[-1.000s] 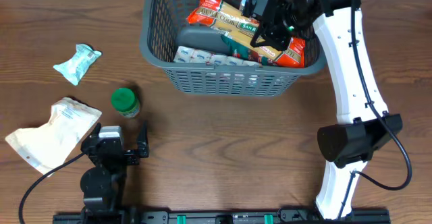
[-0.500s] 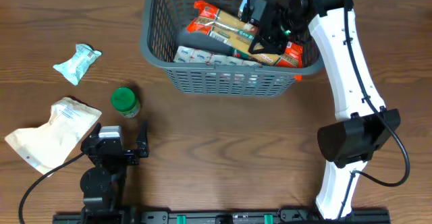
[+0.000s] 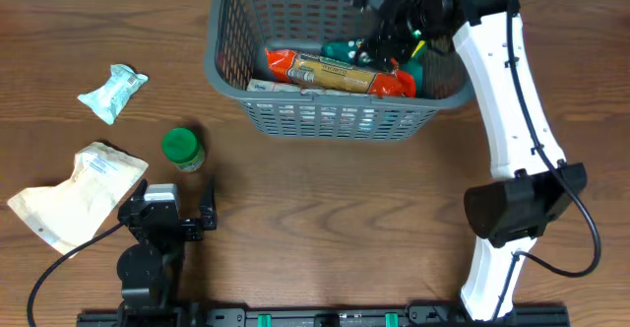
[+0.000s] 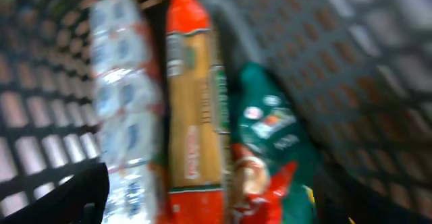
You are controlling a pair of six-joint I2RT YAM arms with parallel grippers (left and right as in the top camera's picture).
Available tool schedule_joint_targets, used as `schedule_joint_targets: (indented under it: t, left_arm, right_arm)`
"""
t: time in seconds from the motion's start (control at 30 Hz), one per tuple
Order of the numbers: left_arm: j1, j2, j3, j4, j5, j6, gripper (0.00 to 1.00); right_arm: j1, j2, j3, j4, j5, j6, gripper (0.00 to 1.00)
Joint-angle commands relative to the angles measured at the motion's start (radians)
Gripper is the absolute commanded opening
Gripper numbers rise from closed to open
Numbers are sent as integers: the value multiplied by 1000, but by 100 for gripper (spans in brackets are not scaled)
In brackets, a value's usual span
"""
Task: Pack container
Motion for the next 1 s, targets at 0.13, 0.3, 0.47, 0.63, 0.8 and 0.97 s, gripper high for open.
schedule_joint_targets:
  t: [0.13, 0.3, 0.47, 0.63, 0.8, 0.97]
  left_arm:
    - [-1, -6, -24, -7, -11, -9, 99]
    - [-1, -6, -24, -7, -11, -9, 99]
    - [-1, -6, -24, -7, -11, -9, 98]
    - [-1, -6, -24, -7, -11, -9, 99]
    - [-1, -6, -24, -7, -11, -9, 99]
    - [-1, -6, -24, -7, -11, -9, 99]
  right_arm:
    - [-29, -153, 151, 80, 493, 560, 81]
    - [-153, -246, 161, -13, 628, 858, 84]
    - [-327, -285, 161, -140, 625, 903, 83]
    - [-484, -283, 157, -212, 627, 915, 84]
    - [-636, -282, 156, -245, 624, 975, 86]
    - [-719, -281, 153, -257, 518, 967, 86]
